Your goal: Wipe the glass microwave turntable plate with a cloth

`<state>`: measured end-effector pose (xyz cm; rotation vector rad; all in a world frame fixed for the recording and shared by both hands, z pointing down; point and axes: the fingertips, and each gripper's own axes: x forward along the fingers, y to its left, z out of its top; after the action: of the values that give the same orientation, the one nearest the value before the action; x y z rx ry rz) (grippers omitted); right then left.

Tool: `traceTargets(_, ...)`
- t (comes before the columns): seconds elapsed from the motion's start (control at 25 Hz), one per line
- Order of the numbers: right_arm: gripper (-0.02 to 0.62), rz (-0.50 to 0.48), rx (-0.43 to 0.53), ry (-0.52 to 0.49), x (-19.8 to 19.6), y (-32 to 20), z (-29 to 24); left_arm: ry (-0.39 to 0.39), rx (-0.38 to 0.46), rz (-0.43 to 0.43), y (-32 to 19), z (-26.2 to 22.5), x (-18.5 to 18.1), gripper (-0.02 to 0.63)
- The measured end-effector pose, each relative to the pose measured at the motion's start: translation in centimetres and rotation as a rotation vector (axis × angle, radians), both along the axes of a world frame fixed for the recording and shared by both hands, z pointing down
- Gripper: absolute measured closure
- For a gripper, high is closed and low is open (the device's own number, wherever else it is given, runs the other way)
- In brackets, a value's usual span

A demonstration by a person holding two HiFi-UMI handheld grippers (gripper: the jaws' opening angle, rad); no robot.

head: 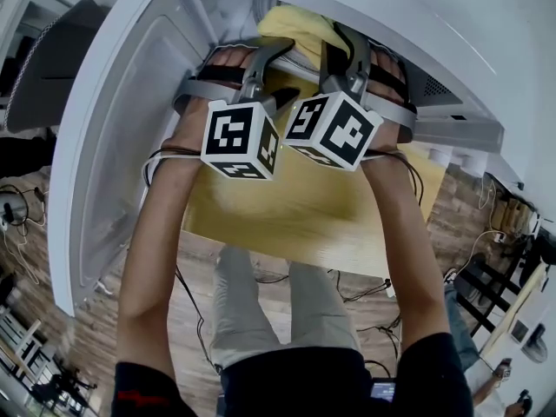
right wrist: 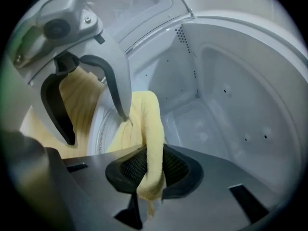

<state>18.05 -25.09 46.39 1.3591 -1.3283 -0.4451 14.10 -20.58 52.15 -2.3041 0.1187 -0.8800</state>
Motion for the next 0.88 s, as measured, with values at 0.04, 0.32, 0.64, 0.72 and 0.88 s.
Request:
traceTargets(0.04,0.528,-0.002,-0.01,0.01,0.0,-0.1,0.1,0.0,0.0,0.0,0.0,0.0,0.0,0.242)
traceTargets(0.32,0.529,0.002,-0.032,0.045,0.5,-0.9,0.5,0.009,0.004,-0.003,0.0,-0.1,0.0,0.242)
traceTargets(0.64,0.529,-0.02,-0.016,0.045,0.6,-1.8,0.4,0.019,0.013,-0.007,0.1,-0.1,-0.1,0.244)
traceTargets(0.72,0.529,-0.033,-0.012,0.033,0.4,-2.1,0.3,0.022,0.015,-0.01,0.1,-0.2,-0.2,0.244)
traceTargets(0.88,0.529,-0.057,-0.015,0.037,0.2,-2.8,0.3,0.023,0.015,-0.014,0.1,-0.2,-0.3,0.244)
